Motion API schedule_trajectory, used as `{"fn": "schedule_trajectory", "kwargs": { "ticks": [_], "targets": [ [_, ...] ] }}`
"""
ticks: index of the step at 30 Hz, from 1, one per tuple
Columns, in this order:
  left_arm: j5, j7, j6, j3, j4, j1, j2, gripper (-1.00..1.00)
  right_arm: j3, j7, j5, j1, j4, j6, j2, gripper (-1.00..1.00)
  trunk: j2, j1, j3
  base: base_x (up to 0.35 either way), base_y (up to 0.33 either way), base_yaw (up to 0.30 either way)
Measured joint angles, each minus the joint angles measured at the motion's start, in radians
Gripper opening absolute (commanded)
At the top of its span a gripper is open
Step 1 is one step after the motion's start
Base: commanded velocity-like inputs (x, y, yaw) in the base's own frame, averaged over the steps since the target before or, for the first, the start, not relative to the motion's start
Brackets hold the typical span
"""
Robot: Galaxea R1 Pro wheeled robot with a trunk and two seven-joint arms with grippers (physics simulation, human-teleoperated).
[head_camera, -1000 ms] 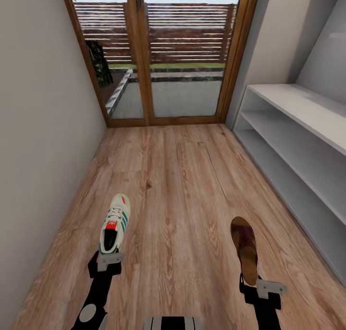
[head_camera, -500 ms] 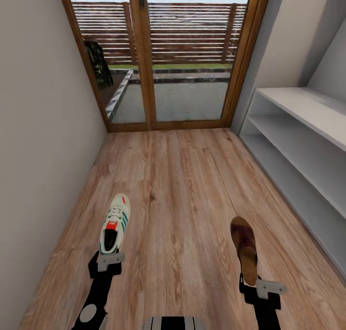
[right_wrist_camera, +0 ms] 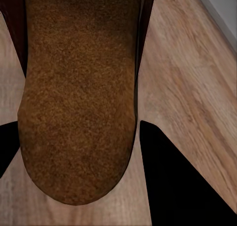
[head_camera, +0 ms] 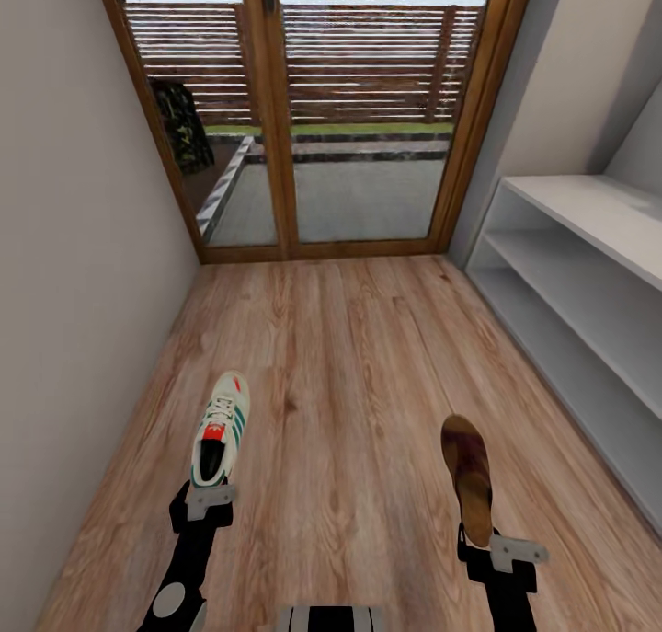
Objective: Pick up the two gym shoes and the two sandals from the corridor floor and place them onto the hallstand (shoe rack) in the corridor, making sure they are on the rack and not on the floor. Arrange them so the two gym shoes are next to each other and the two sandals are next to each other.
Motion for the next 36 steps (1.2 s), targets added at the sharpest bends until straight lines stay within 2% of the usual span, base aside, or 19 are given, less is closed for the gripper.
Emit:
{"fn": "schedule_trajectory", "kwargs": {
  "ticks": [22,28,36],
  "targets": [
    [-0.002,0.000,-0.010,-0.003,0.001,0.000,0.000,-1.00,-0.001,0.000,0.000,0.001,-0.003,0.000,-0.004,-1.00,0.000,0.000,0.000,0.323,0.001,0.000],
    [-0.002,0.000,-0.013,-0.005,0.001,0.000,0.000,-1.00,-0.003,-0.001,-0.001,-0.002,-0.002,0.000,0.002,-1.00,0.000,0.000,0.001,0.143,0.000,-0.054],
    [-0.003,0.000,-0.014,-0.007,0.001,0.000,0.000,-1.00,-0.007,-0.003,-0.004,-0.007,0.001,0.000,0.004,-1.00,0.000,0.000,0.006,0.042,0.000,-0.190]
  ]
}}
